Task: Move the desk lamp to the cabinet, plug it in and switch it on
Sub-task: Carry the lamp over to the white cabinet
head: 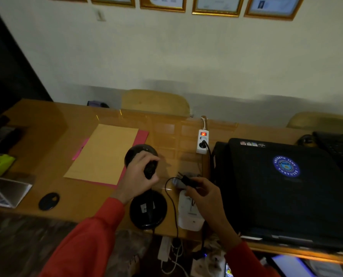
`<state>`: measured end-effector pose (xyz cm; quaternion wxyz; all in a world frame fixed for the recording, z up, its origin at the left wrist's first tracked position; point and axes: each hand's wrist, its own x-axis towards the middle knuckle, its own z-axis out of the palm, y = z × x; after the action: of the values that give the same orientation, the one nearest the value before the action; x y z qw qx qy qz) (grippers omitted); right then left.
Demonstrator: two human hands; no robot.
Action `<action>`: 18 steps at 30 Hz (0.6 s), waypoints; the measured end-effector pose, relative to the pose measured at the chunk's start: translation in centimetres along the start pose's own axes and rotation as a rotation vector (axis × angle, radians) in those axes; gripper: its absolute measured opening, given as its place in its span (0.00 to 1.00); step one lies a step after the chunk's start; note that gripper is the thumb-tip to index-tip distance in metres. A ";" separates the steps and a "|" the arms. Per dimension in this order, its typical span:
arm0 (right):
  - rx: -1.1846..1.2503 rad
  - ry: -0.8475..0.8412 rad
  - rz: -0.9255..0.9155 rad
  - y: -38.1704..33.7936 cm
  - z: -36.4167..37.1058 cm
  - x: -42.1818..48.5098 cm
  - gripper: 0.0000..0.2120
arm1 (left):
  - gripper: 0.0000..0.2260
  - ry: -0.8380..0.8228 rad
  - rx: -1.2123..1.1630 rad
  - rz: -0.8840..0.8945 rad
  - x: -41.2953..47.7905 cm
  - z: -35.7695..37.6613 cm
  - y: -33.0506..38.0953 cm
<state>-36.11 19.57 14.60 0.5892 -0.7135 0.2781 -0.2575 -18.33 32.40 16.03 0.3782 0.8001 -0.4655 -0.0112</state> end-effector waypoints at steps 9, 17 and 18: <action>-0.004 -0.023 0.003 -0.8 1.3 0.1 0.14 | 0.30 0.413 -0.055 -0.369 -3.7 4.8 0.3; -0.057 -0.013 0.001 -0.5 1.6 0.4 0.11 | 0.26 0.611 -0.311 -0.470 -2.1 6.0 0.6; -0.063 -0.006 0.003 -0.6 1.5 0.5 0.11 | 0.25 0.602 -0.337 -0.440 -2.5 5.7 0.4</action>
<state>-34.62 20.33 14.93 0.5676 -0.7322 0.2855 -0.2453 -22.17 30.73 11.37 0.6121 0.7749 -0.1432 0.0666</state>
